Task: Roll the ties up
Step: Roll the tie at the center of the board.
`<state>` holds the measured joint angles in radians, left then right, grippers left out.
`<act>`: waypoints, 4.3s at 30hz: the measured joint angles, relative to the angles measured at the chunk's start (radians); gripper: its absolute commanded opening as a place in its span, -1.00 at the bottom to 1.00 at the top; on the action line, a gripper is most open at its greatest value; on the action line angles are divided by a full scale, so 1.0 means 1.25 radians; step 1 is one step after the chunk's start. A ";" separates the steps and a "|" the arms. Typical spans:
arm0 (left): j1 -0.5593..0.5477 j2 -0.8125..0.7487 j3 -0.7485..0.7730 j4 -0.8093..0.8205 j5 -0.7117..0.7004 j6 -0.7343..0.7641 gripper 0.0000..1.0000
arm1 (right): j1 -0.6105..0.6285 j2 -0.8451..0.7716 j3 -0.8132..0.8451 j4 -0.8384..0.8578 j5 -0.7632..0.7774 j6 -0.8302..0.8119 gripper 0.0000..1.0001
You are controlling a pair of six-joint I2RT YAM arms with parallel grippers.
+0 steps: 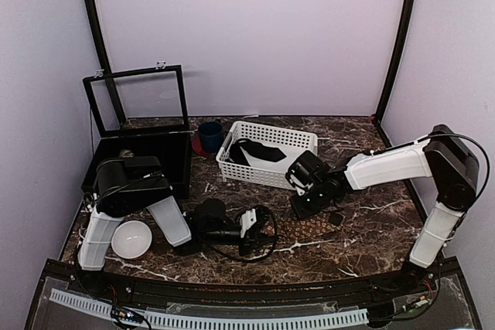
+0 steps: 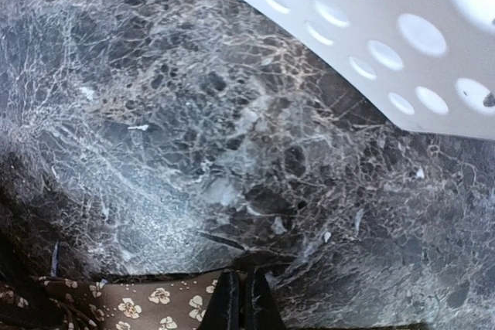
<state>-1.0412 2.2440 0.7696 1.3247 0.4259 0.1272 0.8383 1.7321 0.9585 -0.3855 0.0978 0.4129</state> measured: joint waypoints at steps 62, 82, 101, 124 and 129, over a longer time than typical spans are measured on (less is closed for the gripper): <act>0.023 -0.135 -0.029 -0.244 -0.086 0.001 -0.64 | -0.070 -0.183 -0.178 0.022 -0.204 0.050 -0.22; 0.024 -0.147 -0.013 -0.302 -0.081 0.040 -0.56 | -0.034 -0.147 -0.098 0.147 -0.397 0.178 0.04; 0.024 -0.147 -0.013 -0.305 -0.080 0.042 -0.42 | 0.002 -0.048 -0.076 0.233 -0.441 0.214 -1.00; 0.021 -0.116 -0.070 -0.143 -0.030 -0.073 0.50 | -0.022 -0.094 -0.179 0.279 -0.386 0.150 -1.00; 0.016 -0.074 -0.041 -0.078 -0.036 -0.120 0.53 | -0.027 -0.125 -0.199 0.270 -0.365 0.123 -1.00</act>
<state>-1.0214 2.1513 0.7185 1.2266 0.3805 -0.0223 0.8040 1.5753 0.7094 -0.0483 -0.3580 0.5671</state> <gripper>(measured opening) 0.756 0.017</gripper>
